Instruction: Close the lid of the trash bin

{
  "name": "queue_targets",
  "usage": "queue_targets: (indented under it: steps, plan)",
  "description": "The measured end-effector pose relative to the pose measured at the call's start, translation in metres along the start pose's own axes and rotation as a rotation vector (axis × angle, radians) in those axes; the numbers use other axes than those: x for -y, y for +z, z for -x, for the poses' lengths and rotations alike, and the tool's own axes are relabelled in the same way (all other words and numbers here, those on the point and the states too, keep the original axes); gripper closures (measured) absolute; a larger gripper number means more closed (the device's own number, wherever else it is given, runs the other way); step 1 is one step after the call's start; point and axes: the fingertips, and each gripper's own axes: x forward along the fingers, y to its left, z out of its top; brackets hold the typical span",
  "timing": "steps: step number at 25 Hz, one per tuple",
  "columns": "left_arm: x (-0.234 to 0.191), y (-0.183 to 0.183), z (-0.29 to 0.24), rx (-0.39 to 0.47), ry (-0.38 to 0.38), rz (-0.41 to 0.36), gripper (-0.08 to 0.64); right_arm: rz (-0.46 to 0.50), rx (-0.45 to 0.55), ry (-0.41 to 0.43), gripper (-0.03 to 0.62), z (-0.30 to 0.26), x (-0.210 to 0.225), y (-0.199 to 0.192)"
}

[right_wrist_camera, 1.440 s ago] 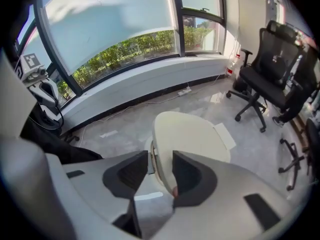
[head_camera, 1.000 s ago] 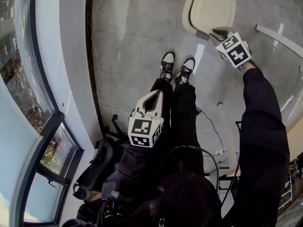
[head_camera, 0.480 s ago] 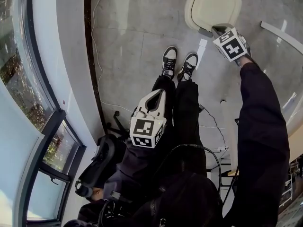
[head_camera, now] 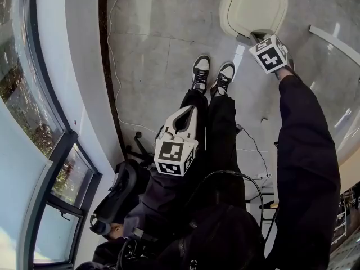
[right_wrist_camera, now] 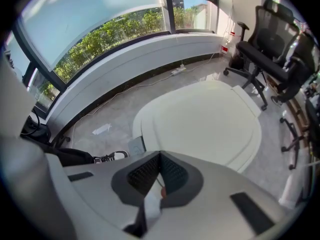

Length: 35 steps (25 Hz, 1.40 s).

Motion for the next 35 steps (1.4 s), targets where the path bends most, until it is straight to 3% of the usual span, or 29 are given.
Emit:
queue_targets:
  steps: [9, 16, 19, 23, 30, 35]
  plan:
    - [-0.006, 0.004, 0.003, 0.007, 0.002, -0.004, 0.558, -0.056, 0.004, -0.007, 0.585, 0.000, 0.002, 0.000]
    - [0.003, 0.024, 0.012, 0.048, -0.007, -0.042, 0.558, -0.186, 0.137, -0.046, 0.586, 0.048, -0.004, 0.015]
    - [0.021, 0.056, 0.027, 0.103, -0.029, -0.079, 0.558, -0.243, 0.226, -0.063, 0.586, 0.099, -0.020, 0.025]
    - [0.052, 0.124, 0.061, 0.223, -0.063, -0.151, 0.558, -0.285, 0.371, -0.124, 0.586, 0.195, -0.040, 0.051]
    - [0.122, 0.223, 0.156, 0.416, -0.108, -0.245, 0.558, -0.334, 0.612, -0.250, 0.586, 0.384, -0.071, 0.090]
    - [0.176, 0.284, 0.214, 0.555, -0.161, -0.333, 0.558, -0.393, 0.792, -0.378, 0.586, 0.498, -0.069, 0.111]
